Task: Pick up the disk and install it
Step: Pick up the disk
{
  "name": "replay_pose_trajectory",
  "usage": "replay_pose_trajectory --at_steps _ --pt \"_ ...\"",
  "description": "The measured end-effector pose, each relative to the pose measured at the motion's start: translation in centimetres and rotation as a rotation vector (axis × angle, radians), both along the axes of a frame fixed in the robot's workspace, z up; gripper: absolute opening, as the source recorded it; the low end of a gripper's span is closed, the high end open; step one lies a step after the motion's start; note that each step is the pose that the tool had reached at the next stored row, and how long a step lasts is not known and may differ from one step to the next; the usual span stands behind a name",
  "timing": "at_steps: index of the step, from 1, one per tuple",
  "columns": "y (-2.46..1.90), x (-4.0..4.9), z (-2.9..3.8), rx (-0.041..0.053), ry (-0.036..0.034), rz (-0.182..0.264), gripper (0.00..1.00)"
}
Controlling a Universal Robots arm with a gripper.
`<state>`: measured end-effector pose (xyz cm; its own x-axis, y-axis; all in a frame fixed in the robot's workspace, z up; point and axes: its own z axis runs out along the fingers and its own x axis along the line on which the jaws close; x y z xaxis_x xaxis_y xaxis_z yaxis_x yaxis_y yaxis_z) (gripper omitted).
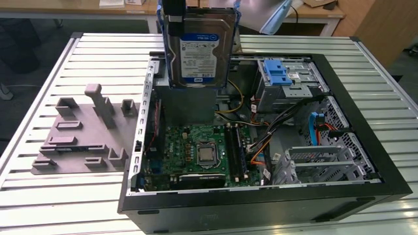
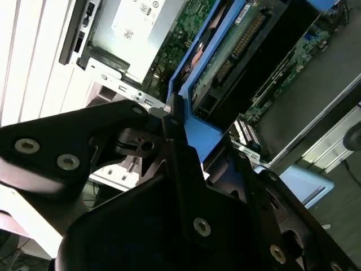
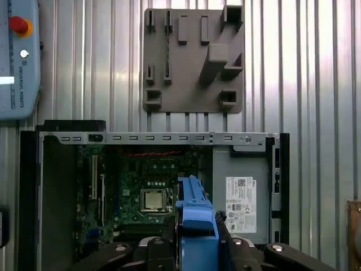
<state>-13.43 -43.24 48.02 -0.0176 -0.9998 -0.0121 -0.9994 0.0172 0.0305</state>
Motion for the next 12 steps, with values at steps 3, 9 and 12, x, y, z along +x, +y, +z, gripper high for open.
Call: replay_pose_trajectory --at_steps 3,9,12 --pt "-0.53 0.71 -0.15 0.0003 -0.0001 0.000 0.36" --pt "-0.82 3.19 -0.29 0.0001 0.0026 0.000 0.36" --pt "-0.89 4.46 -0.34 0.0000 0.0046 0.000 0.36"
